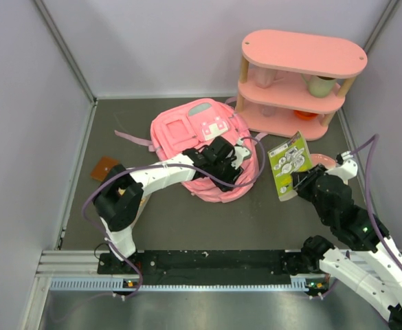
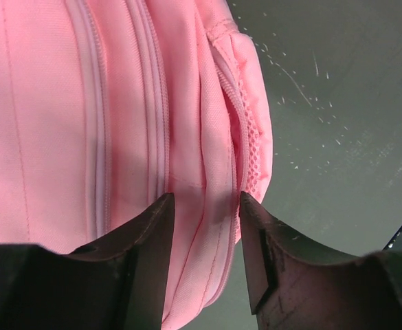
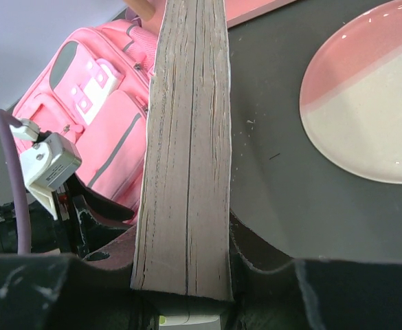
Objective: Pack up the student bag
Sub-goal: Place the book in the student bag.
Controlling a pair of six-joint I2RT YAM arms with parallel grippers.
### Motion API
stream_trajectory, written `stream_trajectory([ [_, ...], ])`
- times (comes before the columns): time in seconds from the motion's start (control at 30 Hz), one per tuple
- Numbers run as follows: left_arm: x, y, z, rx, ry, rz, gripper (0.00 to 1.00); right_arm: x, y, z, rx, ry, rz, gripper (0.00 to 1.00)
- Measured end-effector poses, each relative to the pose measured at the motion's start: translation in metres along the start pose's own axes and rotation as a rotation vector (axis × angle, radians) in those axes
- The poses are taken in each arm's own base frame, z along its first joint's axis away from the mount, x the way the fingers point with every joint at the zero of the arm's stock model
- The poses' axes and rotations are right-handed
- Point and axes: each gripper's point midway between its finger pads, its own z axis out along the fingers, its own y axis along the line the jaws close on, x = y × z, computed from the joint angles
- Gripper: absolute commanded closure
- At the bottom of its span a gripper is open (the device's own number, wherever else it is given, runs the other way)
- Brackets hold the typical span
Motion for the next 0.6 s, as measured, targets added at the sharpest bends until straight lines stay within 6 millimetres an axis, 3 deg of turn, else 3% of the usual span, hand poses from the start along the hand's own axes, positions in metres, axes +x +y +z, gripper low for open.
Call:
stream_trajectory([
  [0.13, 0.002, -0.002, 0.004, 0.017, 0.019, -0.004, 0.62, 0.0, 0.0, 0.0, 0.001, 0.002, -0.001, 1.0],
  [0.17, 0.003, -0.003, 0.005, 0.02, 0.022, -0.006, 0.75, 0.001, 0.0, 0.0, 0.001, 0.002, -0.001, 1.0],
  [0.23, 0.004, -0.003, 0.006, 0.021, 0.026, -0.006, 0.86, 0.001, 0.0, 0.0, 0.001, 0.002, -0.001, 1.0],
  [0.27, 0.004, -0.002, 0.006, 0.02, 0.026, -0.005, 1.0, 0.001, -0.001, 0.0, 0.002, 0.002, -0.001, 1.0],
  [0.5, 0.001, -0.001, 0.003, 0.005, 0.022, -0.014, 1.0, 0.006, -0.003, 0.003, 0.014, 0.013, -0.011, 1.0],
  [0.6, -0.008, 0.0, -0.011, -0.02, -0.024, -0.02, 1.0, 0.006, -0.003, 0.003, 0.013, 0.014, -0.011, 1.0],
])
